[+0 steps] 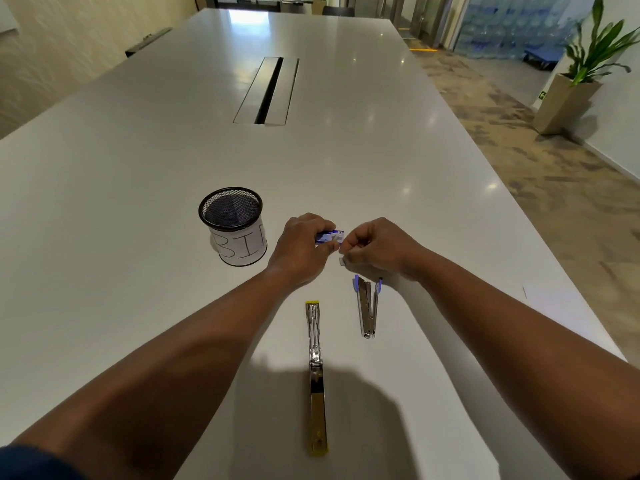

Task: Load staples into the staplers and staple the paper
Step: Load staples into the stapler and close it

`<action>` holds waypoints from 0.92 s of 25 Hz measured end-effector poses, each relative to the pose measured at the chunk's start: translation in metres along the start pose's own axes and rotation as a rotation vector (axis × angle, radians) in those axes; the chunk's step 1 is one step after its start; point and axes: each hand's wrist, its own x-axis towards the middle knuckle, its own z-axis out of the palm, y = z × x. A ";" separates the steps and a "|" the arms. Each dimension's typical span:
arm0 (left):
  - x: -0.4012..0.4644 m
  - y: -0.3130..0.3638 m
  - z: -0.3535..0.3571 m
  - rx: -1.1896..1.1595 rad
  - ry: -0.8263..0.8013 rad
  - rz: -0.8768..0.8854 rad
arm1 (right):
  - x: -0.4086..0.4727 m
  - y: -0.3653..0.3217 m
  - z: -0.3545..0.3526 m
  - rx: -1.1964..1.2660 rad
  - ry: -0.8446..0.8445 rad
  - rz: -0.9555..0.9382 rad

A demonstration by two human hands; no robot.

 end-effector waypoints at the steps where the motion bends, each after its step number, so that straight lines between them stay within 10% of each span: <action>1: 0.000 -0.001 0.000 0.000 0.000 -0.001 | -0.001 0.000 -0.002 0.009 -0.035 -0.001; 11: -0.014 0.004 -0.007 -0.204 0.165 -0.100 | -0.009 -0.008 0.004 -0.098 0.041 -0.100; 23: -0.083 0.018 -0.042 -1.036 -0.161 -0.452 | -0.075 -0.044 0.032 -0.202 0.128 -0.379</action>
